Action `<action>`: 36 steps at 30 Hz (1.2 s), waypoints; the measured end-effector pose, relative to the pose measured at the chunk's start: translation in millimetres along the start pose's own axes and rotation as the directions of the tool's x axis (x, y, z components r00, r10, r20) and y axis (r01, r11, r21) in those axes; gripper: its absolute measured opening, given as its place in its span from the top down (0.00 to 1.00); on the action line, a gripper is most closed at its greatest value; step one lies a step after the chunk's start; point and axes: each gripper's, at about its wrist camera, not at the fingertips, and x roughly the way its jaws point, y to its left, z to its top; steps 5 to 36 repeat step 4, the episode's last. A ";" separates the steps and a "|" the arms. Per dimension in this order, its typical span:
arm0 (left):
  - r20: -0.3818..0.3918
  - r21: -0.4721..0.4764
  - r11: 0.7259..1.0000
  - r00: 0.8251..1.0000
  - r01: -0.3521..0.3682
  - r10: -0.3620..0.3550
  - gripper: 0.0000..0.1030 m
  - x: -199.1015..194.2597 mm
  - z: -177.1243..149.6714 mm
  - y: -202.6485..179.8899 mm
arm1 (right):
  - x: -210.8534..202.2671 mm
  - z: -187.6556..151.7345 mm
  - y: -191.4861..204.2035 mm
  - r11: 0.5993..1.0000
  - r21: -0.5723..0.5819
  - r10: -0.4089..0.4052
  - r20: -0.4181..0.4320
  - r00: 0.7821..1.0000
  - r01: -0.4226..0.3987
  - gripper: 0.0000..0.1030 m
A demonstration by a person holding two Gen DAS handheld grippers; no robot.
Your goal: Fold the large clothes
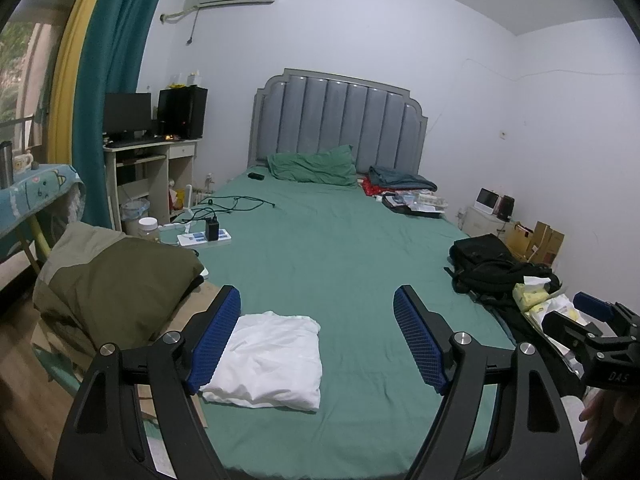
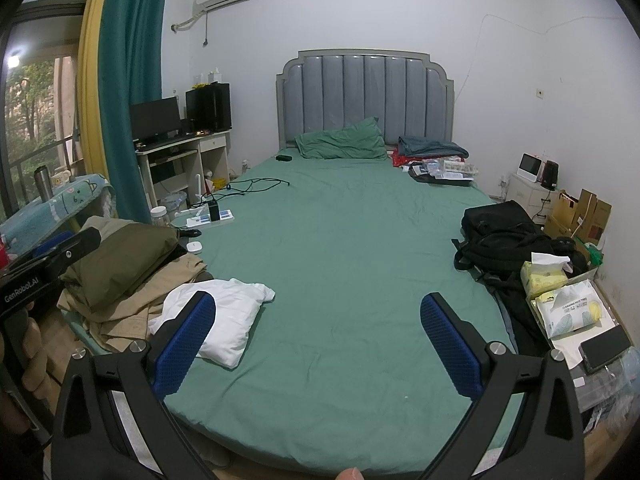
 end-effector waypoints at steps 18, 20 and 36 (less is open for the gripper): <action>-0.002 0.000 1.000 1.000 -0.001 0.001 0.21 0.1 -0.6 -0.7 | 0.0 -0.1 0.2 1.000 0.001 0.002 -0.003 1.000 -0.002 0.02; -0.002 0.000 1.000 1.000 -0.001 0.001 0.21 0.1 -0.6 -0.7 | 0.0 -0.1 0.2 1.000 0.001 0.002 -0.003 1.000 -0.002 0.02; -0.002 0.000 1.000 1.000 -0.001 0.001 0.21 0.1 -0.6 -0.7 | 0.0 -0.1 0.2 1.000 0.001 0.002 -0.003 1.000 -0.002 0.02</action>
